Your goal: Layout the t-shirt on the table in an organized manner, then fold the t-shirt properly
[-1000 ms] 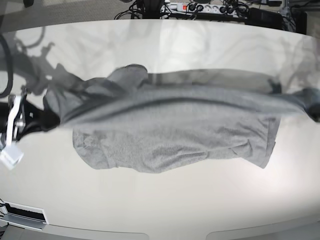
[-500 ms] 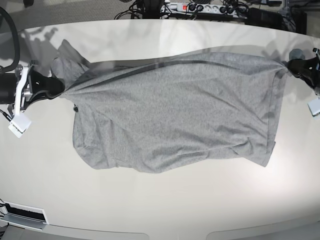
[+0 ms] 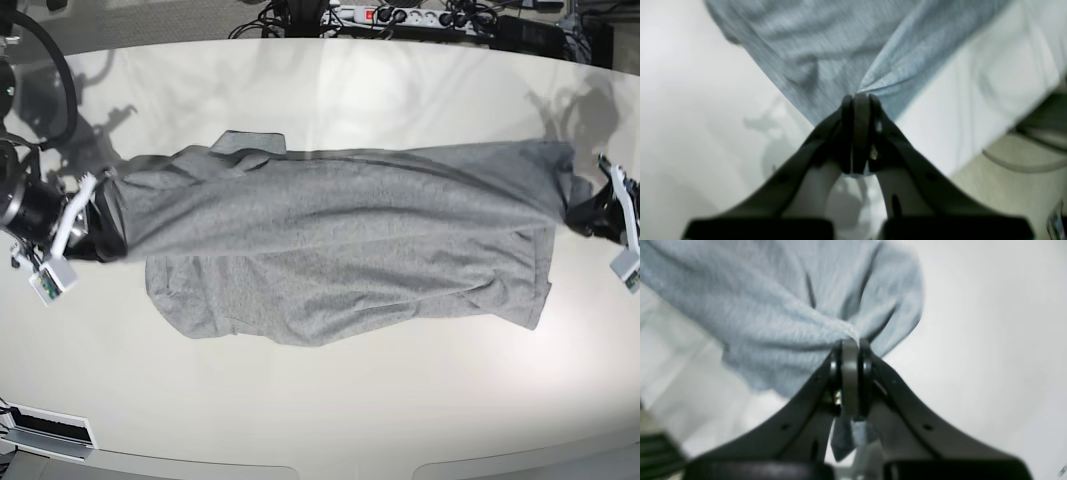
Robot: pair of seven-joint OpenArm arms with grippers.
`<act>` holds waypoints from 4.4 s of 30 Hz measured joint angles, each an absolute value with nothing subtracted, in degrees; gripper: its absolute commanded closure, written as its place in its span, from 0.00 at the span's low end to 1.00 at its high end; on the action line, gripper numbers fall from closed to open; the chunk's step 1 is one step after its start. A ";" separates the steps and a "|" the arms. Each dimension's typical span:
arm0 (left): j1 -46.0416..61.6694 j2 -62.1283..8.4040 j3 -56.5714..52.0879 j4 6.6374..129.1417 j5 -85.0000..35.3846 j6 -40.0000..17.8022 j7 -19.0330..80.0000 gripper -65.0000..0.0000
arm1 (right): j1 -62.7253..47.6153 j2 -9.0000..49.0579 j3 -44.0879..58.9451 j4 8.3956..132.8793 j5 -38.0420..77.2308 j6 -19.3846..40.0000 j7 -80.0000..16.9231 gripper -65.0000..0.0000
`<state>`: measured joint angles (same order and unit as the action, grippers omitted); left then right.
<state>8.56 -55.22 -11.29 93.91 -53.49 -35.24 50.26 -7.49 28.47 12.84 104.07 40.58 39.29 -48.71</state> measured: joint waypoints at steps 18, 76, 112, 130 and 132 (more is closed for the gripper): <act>7.44 -54.43 -11.29 93.82 -49.04 -31.70 50.33 1.00 | 3.51 26.11 13.06 104.07 64.31 38.33 -72.03 0.31; 7.44 -54.43 -11.29 93.80 -49.23 -31.75 49.54 1.00 | -4.25 22.87 -17.93 103.18 15.20 32.08 -60.82 1.00; 18.46 -61.47 -11.27 95.48 -84.03 -39.72 80.49 1.00 | -40.18 50.74 -17.85 134.08 39.88 38.17 -77.19 1.00; 6.13 -62.50 -11.35 95.53 -81.71 -39.81 72.36 0.40 | -31.00 50.72 -17.91 134.08 18.72 23.46 -60.77 0.50; 3.62 -61.34 -11.38 95.46 -74.70 -37.78 68.18 0.40 | -27.77 50.50 -17.89 134.08 13.72 17.61 -57.04 0.50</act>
<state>3.62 -61.34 -11.38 95.46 -74.70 -37.78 68.18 -27.77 50.50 -17.89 134.08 13.72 17.61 -57.04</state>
